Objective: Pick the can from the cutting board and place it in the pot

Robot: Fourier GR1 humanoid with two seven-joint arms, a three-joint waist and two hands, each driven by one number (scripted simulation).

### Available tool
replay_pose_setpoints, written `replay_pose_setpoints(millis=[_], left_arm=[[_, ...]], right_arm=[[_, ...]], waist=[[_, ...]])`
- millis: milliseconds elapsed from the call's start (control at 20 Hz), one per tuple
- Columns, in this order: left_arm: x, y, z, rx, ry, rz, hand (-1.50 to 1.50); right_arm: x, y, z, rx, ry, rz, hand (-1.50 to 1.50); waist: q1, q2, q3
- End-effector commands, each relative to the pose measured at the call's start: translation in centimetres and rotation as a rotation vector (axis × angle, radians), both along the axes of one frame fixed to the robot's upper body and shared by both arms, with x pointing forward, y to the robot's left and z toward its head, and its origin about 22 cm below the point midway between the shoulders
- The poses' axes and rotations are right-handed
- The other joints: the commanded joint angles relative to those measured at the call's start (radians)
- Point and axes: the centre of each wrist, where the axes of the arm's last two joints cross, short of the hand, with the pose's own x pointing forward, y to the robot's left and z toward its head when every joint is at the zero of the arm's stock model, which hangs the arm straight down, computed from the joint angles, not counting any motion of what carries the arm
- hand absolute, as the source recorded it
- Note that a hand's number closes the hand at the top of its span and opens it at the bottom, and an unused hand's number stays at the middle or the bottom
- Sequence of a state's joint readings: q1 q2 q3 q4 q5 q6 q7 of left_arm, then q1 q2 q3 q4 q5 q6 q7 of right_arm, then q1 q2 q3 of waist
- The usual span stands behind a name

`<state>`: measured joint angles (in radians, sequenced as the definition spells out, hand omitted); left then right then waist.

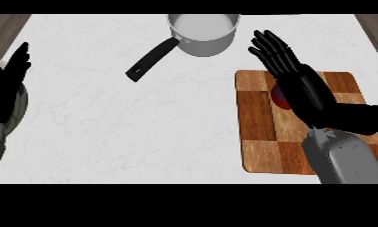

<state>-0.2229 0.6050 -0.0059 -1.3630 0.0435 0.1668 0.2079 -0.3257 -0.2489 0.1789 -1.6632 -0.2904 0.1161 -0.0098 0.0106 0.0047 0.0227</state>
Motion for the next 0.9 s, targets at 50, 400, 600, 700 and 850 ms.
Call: replay_pose_setpoints(millis=[50,400,600,700,850], left_arm=[[0.4,-4.4,-0.6,-0.154,-0.03,-0.064,0.0],[0.1,-11.5,-2.0,-0.512,-0.031,-0.213,0.0],[-1.1,-12.7,-1.8,-0.528,-0.045,-0.232,0.0],[-1.2,-12.5,-1.5,-0.536,-0.034,-0.232,0.0],[-2.8,-14.7,-1.6,-0.54,-0.04,-0.222,0.0]], right_arm=[[1.3,-0.2,-1.0,0.028,0.109,0.175,-1.5],[3.3,-7.6,3.1,-0.348,-0.067,-0.053,-1.5],[1.9,-12.5,2.3,-0.257,-0.281,0.014,-1.5],[2.9,-15.3,5.4,-0.295,-0.335,0.048,-1.5],[2.1,-18.7,8.2,-0.517,-0.307,0.02,-1.5]], waist=[[0.004,-0.003,-0.022],[-0.009,-0.001,-0.021],[-0.008,-0.004,-0.02],[0.001,-0.002,-0.021],[0.002,-0.006,-0.021]])
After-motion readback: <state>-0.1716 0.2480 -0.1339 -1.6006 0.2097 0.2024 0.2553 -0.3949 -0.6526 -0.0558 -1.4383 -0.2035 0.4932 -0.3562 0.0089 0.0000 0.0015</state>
